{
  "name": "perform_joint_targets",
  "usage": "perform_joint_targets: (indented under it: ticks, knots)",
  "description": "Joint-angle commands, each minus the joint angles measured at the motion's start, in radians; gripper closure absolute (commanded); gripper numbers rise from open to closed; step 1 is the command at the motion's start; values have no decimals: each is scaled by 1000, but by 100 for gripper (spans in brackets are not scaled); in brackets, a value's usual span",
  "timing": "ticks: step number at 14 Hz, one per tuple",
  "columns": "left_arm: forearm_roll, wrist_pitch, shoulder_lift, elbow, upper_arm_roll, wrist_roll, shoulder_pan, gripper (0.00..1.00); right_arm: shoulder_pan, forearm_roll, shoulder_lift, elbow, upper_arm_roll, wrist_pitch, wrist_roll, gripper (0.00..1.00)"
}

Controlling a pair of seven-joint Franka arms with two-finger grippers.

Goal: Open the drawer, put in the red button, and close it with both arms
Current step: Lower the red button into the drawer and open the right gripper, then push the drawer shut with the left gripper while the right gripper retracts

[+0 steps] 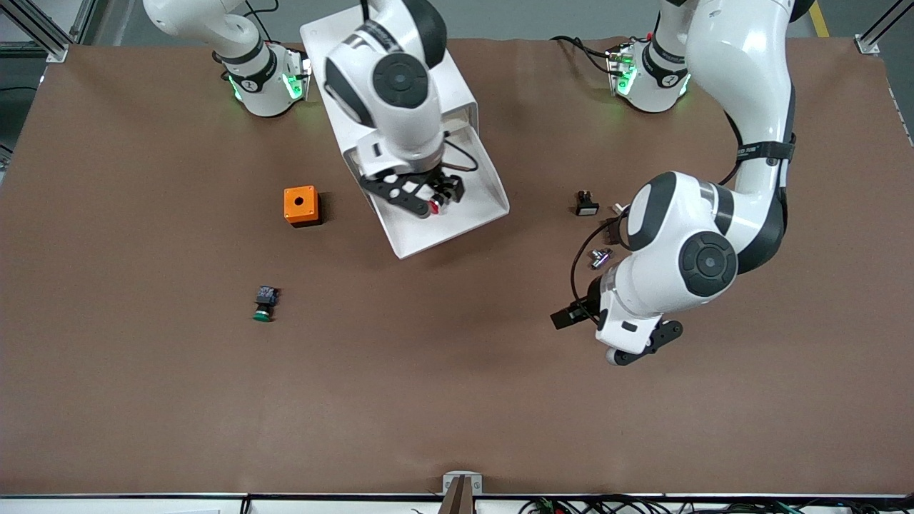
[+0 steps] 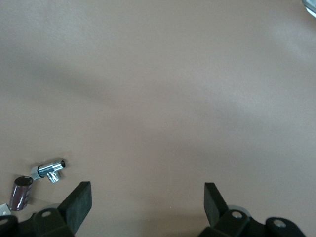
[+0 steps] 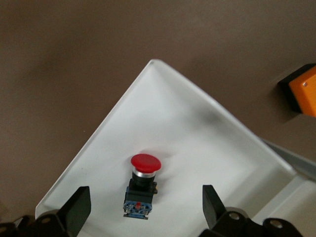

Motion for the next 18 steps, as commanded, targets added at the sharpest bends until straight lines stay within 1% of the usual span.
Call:
perform_joint_targets:
  ticks: [1, 4, 7, 9, 12, 14, 16, 18]
  knots:
    - [26, 26, -33, -35, 0, 11, -30, 0, -94, 0, -11, 70, 13, -102, -153, 0]
    - [29, 75, -31, -79, 2, -7, -82, 0, -172, -8, -48, 73, 11, -138, -285, 0]
    - [41, 109, -33, -110, 2, -41, -113, 0, -264, -61, -78, 73, 13, -190, -443, 0]
    - [53, 116, -30, -123, 2, -44, -137, 0, -355, -68, -112, 74, 13, -236, -590, 0]
    - [66, 138, -28, -135, 2, -78, -174, 0, -532, -71, -166, 74, 11, -314, -879, 0]
    - [81, 141, -22, -136, 2, -87, -194, 0, -626, -113, -190, 74, 13, -348, -1042, 0]
    - [112, 142, -13, -138, 0, -133, -229, 0, -698, -127, -207, 74, 11, -383, -1161, 0]
    - [118, 158, 1, -138, 0, -180, -262, 0, -784, -126, -210, 76, 14, -397, -1224, 0]
